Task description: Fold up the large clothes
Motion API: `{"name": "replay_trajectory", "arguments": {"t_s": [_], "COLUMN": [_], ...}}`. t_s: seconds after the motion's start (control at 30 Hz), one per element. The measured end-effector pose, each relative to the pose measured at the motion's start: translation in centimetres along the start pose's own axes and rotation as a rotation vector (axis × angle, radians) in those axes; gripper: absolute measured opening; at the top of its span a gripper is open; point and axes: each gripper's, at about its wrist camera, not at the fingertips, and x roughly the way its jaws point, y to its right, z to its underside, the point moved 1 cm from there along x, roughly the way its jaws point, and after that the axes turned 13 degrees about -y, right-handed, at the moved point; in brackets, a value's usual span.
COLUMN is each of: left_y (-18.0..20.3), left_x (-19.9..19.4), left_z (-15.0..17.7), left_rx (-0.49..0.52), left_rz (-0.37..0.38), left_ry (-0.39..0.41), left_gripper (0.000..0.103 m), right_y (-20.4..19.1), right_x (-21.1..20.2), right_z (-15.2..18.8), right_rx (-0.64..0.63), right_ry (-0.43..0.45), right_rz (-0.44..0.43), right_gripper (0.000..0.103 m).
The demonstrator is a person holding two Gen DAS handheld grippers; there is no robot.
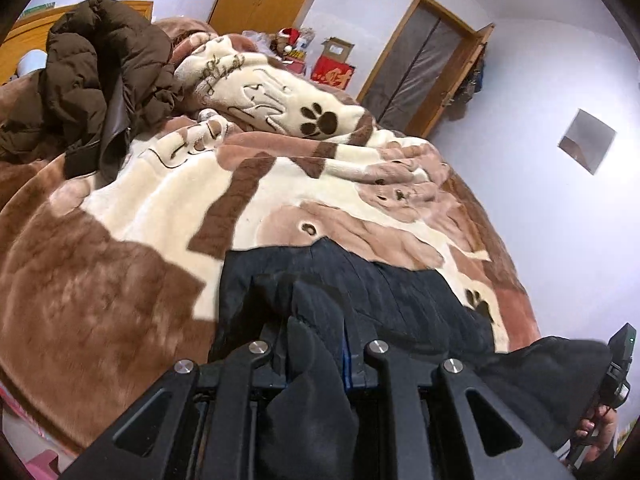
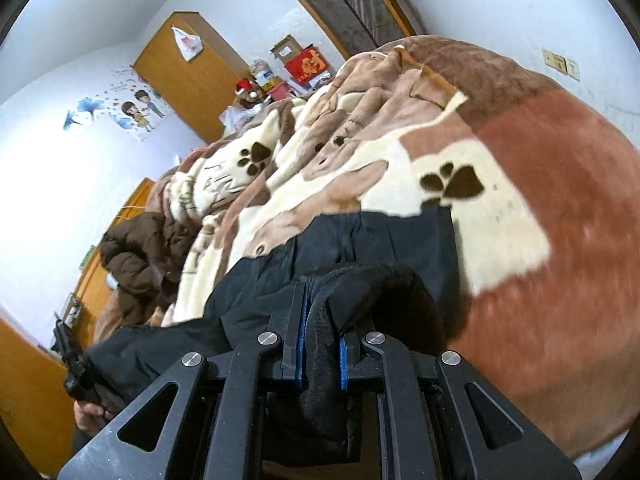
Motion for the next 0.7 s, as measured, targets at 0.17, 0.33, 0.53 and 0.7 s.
{"name": "replay_trajectory", "arguments": {"t_s": [0.17, 0.33, 0.53, 0.7], "left_y": [-0.9, -2.2, -2.9, -2.7], "left_x": [6.0, 12.4, 16.7, 16.9], "left_z": [-4.0, -5.8, -5.9, -6.7], "left_rx": [-0.042, -0.062, -0.069, -0.068], "left_rz": [-0.046, -0.110, -0.146, -0.129], "left_ry": [-0.060, -0.146, -0.185, -0.217], "left_gripper": [0.019, 0.021, 0.026, 0.030], "right_y": [1.1, 2.6, 5.1, 5.8], "right_x": [5.0, 11.5, 16.1, 14.4], "right_z": [-5.1, -8.4, -9.2, -10.1], "right_rx": [0.020, 0.027, 0.079, 0.116], "right_ry": [-0.061, -0.168, -0.231, -0.232], "right_rz": [0.068, 0.157, 0.173, 0.088], "right_gripper": [0.012, 0.014, 0.018, 0.023]}}
